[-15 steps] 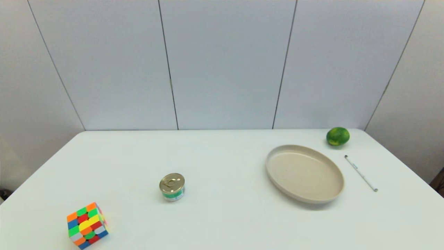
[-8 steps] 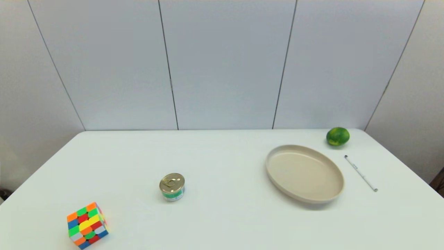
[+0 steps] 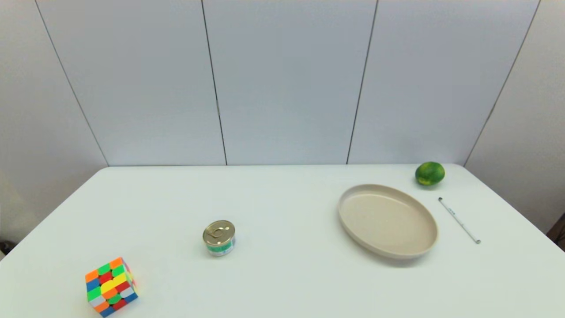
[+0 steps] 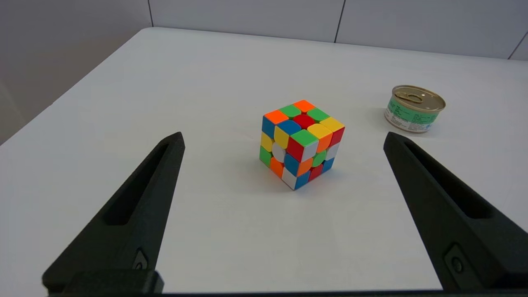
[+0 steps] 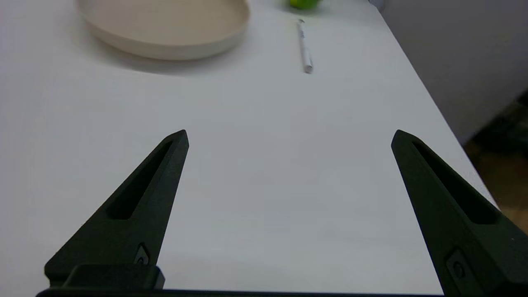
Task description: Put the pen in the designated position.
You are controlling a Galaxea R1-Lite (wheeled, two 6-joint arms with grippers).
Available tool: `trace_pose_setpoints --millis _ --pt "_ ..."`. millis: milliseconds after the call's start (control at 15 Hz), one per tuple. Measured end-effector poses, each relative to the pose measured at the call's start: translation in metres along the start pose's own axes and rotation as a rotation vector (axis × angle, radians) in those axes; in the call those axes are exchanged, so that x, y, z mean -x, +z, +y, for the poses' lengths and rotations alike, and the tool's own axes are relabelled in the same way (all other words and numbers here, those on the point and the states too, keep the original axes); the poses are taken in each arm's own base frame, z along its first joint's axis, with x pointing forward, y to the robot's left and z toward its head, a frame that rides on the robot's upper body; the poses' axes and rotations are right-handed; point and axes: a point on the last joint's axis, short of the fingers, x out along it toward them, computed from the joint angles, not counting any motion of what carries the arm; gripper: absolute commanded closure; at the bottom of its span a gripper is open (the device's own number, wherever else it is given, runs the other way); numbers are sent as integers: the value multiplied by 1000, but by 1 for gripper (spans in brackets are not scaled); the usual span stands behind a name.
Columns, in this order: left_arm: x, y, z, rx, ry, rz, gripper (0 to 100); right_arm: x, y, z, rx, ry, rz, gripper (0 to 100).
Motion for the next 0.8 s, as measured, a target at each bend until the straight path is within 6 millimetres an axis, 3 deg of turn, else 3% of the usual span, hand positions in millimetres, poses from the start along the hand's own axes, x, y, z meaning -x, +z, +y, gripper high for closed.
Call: trace_pose_setpoints --millis 267,800 --pt "0 0 0 0 0 0 0 1 -7 2 -127 32 -76 0" --pt "0 0 0 0 0 0 0 0 -10 3 -183 17 -96 0"
